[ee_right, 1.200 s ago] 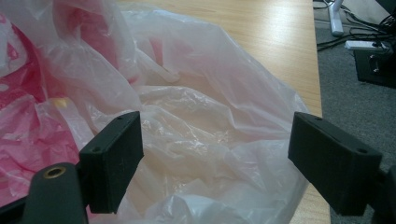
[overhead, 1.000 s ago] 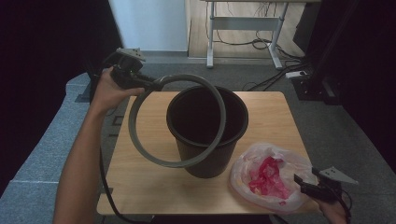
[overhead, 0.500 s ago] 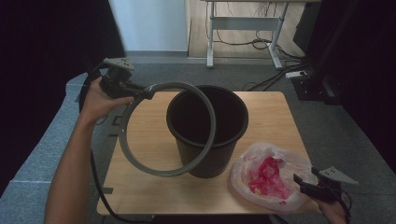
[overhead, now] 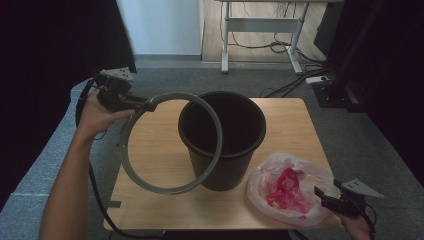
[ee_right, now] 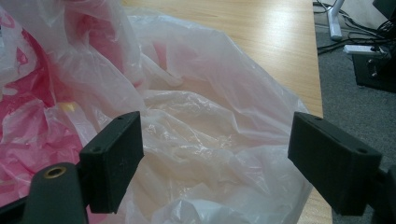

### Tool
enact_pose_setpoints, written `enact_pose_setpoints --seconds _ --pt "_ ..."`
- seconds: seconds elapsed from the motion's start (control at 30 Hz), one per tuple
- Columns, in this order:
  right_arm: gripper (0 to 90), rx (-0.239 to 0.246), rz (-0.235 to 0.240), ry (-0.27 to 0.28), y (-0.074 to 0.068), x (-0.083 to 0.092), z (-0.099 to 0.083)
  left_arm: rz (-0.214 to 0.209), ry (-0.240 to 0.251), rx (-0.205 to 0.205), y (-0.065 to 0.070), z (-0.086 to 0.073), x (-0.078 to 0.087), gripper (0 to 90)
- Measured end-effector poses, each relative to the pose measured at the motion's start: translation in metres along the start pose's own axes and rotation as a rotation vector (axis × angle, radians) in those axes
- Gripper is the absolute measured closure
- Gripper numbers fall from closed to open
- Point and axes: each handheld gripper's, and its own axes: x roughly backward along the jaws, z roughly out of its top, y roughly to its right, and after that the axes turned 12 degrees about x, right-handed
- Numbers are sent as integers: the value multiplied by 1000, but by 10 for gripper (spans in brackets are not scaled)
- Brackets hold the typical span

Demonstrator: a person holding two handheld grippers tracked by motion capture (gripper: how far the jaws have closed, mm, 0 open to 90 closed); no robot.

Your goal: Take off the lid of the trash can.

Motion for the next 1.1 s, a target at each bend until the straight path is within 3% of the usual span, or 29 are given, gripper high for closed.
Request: enact_pose_setpoints --seconds 1.1 --pt "176 3 4 -4 -1 0 0 46 -11 25 -8 -27 26 770"
